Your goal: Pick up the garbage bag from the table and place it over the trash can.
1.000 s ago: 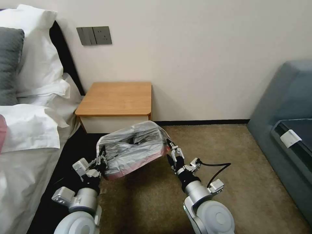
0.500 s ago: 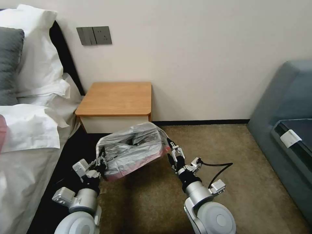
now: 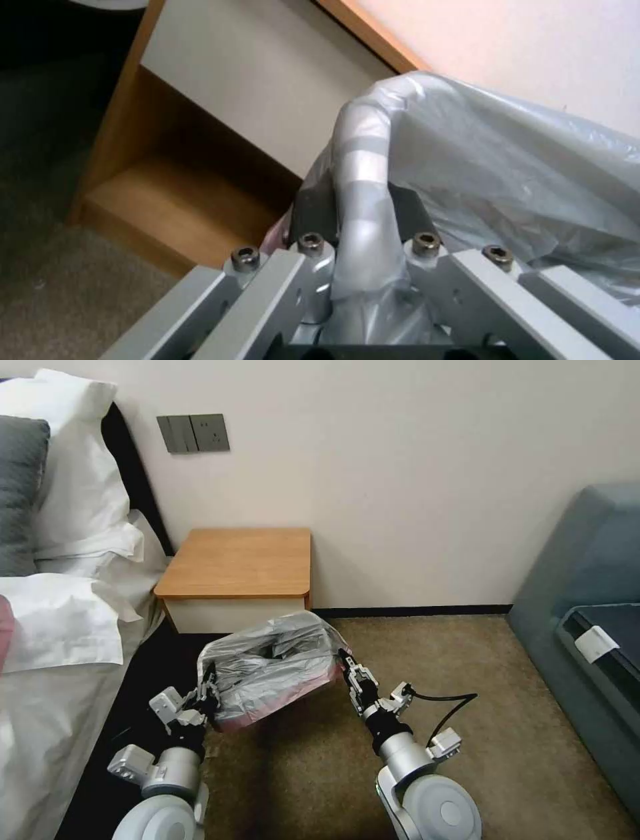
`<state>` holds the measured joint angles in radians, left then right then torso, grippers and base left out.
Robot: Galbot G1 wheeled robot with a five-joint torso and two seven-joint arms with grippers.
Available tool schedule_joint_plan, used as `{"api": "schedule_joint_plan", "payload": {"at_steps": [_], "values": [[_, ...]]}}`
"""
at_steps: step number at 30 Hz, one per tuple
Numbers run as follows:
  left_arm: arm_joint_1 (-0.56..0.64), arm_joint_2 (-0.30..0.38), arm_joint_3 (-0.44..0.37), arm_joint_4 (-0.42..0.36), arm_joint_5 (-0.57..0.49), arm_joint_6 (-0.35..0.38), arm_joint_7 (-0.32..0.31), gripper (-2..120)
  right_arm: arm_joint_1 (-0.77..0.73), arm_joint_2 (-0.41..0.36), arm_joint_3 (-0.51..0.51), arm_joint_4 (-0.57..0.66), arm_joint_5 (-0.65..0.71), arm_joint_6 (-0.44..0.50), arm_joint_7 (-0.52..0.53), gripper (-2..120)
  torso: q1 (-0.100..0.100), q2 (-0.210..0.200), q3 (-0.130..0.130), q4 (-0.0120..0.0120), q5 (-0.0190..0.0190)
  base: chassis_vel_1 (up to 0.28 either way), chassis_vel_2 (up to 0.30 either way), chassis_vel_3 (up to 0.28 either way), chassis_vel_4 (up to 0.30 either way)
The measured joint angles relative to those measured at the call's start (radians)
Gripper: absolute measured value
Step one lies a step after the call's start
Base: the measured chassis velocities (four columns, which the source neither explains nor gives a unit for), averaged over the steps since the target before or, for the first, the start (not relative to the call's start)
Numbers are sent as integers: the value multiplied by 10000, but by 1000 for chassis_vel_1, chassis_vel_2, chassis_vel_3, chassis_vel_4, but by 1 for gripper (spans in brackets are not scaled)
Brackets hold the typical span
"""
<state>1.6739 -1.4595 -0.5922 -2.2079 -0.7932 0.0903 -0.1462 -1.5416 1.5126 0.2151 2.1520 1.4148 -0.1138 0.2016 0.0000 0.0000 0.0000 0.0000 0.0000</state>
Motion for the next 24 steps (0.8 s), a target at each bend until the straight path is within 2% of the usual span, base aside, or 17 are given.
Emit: {"api": "schedule_joint_plan", "payload": {"at_steps": [2, 5, 7, 16, 24], "values": [[-1, -1, 2, -1, 1, 1, 1, 7, 0, -3, 0, -4, -12, 10, -14, 17, 0, 0, 0, 0, 0, 0, 0, 0, 0], [-6, 0, 2, 12, 4, 4, 4, 7, -33, -12, -1, -5, -123, 30, -58, 3, 0, 0, 0, 0, 0, 0, 0, 0, 0], [-9, 2, 1, 20, 4, 5, 4, 7, -45, -16, -4, -7, -164, 34, -81, 0, 0, 0, 0, 0, 0, 0, 0, 0, 0], [-46, 4, 12, 121, 9, 5, 24, 7, -81, -22, -11, -83, -467, 83, -222, 0, -1, 0, 0, 0, 0, 0, 0, 0, 0], [-62, 20, 15, 134, 8, 9, 31, 7, -268, -195, -116, -548, -1921, 168, -527, 0, 0, 0, 0, 0, 0, 0, 0, 0, 0]]}}
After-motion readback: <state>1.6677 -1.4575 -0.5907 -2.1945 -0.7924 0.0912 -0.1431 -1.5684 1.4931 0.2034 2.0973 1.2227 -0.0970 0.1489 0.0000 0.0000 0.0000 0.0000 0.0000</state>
